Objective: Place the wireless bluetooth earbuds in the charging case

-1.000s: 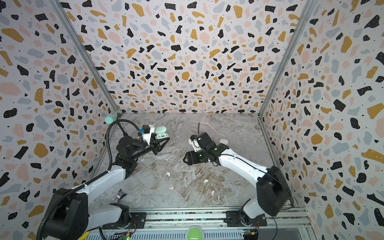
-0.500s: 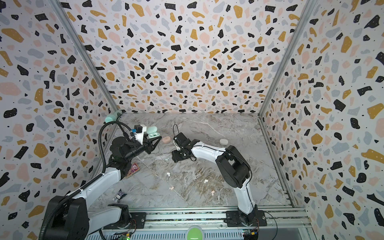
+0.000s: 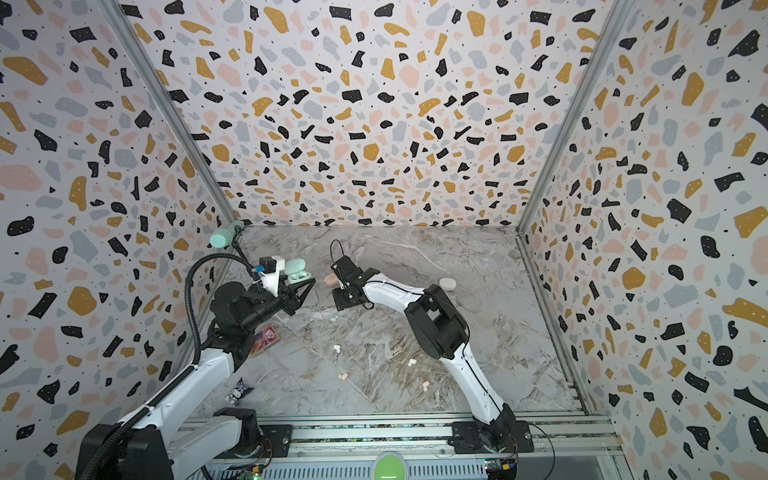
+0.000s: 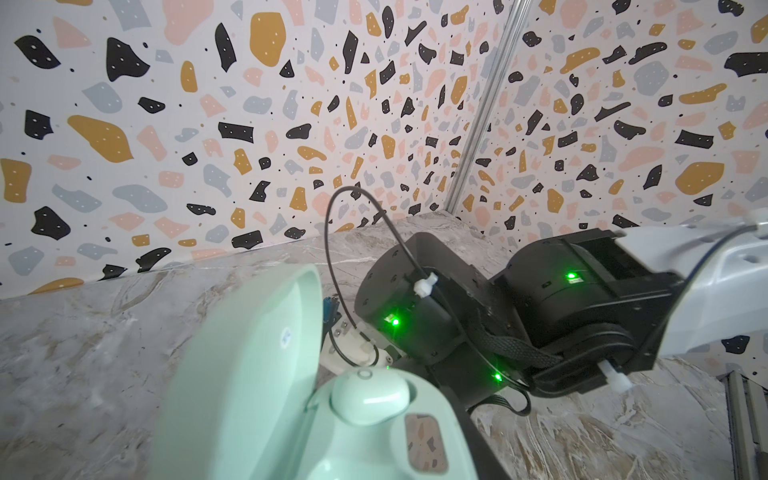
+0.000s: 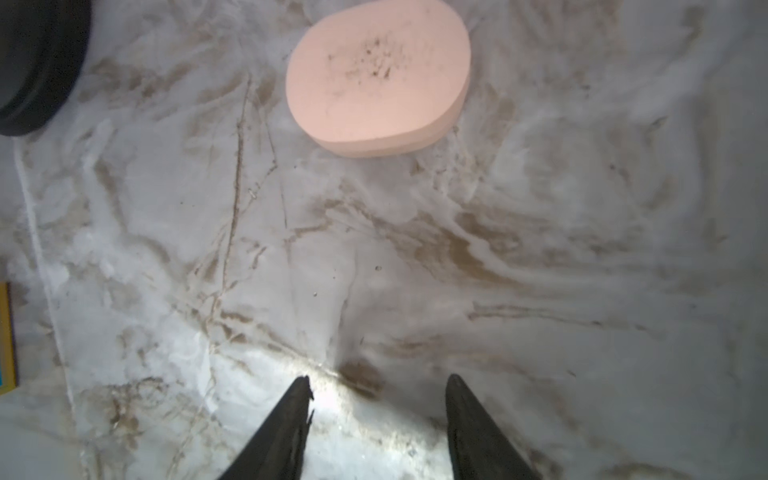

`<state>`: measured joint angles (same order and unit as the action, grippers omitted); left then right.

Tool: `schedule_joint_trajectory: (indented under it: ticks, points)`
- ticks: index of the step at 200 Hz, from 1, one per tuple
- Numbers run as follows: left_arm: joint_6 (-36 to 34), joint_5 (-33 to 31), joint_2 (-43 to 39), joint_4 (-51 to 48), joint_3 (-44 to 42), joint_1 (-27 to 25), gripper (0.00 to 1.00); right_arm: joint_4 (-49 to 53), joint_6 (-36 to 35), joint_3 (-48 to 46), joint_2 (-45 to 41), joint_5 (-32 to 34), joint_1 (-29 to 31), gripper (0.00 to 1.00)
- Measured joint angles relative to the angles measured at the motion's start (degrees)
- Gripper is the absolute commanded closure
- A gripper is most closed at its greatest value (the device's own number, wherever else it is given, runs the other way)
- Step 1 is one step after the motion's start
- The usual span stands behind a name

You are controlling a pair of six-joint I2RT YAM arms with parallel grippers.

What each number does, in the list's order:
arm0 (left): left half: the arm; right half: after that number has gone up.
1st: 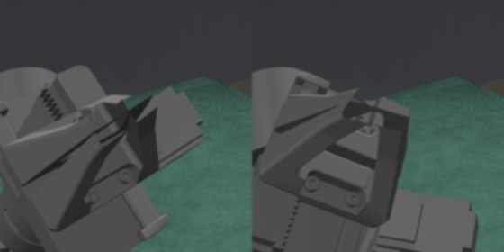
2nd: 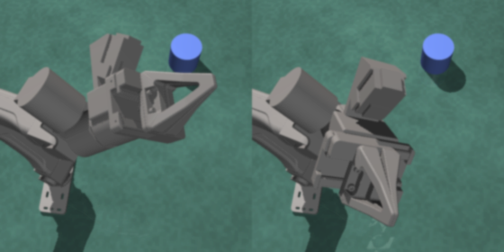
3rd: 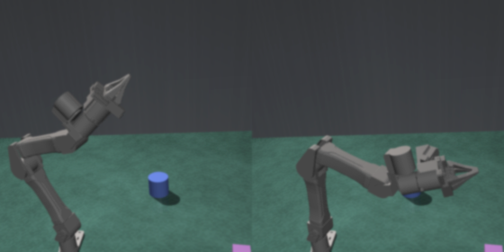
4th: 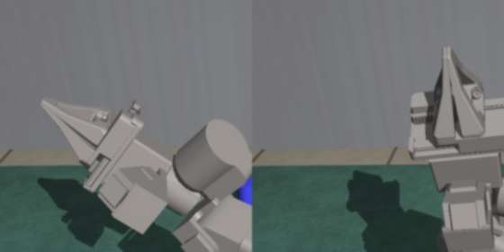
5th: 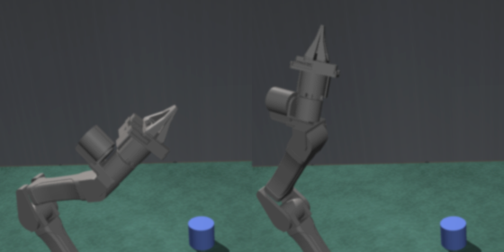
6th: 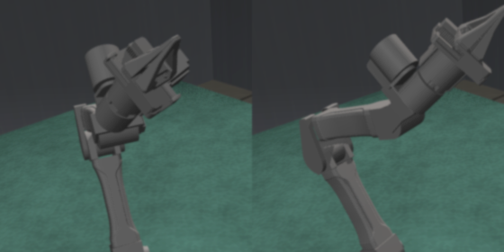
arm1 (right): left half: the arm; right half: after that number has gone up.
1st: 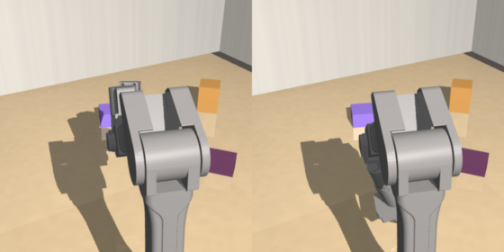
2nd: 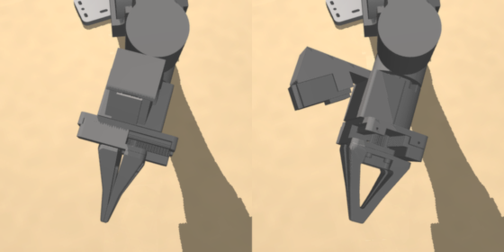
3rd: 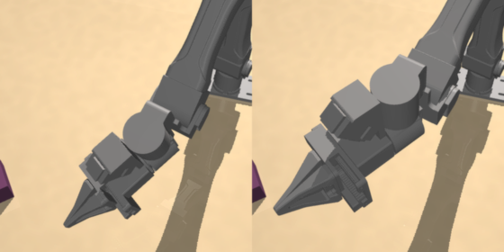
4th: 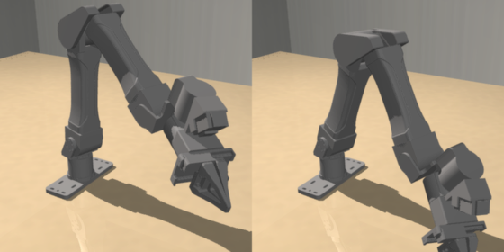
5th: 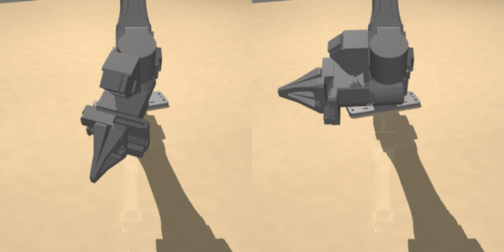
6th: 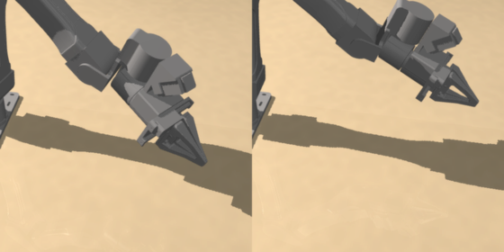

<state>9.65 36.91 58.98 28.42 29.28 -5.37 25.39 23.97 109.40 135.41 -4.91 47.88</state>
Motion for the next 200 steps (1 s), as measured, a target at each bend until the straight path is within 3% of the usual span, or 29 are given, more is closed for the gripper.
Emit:
schedule_joint_trajectory:
  ticks: [45,118,200]
  points:
    - [0.0,-0.2,-2.6,-1.4,-0.6,0.1,1.0,4.2,-1.2,5.6,2.9,1.1,1.4,0.48]
    - [0.0,-0.2,-3.1,-1.6,-0.6,0.3,1.0,7.2,-2.5,5.7,2.7,0.9,1.8,0.54]
    - [0.0,-0.2,-3.1,-1.6,-0.7,0.3,1.0,10.1,-2.7,2.1,-0.2,-0.3,2.3,0.55]
